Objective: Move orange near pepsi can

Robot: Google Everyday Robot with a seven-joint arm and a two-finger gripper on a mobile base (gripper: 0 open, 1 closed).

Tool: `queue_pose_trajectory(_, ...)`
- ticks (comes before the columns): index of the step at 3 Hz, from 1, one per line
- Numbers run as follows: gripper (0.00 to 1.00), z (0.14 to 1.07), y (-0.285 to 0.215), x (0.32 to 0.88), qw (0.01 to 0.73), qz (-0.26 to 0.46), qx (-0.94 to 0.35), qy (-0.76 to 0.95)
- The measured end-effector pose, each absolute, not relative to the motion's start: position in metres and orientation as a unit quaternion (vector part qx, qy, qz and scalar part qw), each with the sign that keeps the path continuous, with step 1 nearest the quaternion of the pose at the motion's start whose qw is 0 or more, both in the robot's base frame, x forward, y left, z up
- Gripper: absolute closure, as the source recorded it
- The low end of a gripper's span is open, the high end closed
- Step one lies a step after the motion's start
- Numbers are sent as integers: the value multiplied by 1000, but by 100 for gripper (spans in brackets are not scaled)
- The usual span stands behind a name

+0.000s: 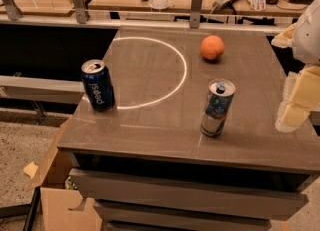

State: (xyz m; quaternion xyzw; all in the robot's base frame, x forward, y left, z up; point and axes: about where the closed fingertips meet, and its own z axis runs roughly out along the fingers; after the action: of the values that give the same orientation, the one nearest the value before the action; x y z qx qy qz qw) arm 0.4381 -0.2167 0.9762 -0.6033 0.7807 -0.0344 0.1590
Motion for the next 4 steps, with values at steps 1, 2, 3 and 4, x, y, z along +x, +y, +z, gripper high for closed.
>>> queue_pose_trajectory(1,0,976,-217,438,159,-34,-603,781)
queue_pose_trajectory(2,0,977,-221,443,189,-27,-589,786)
queue_pose_trajectory(3,0,976,-252,470,258,-15,-524,812)
queue_pose_trajectory(4,0,976,-287,511,324,-23,-470,821)
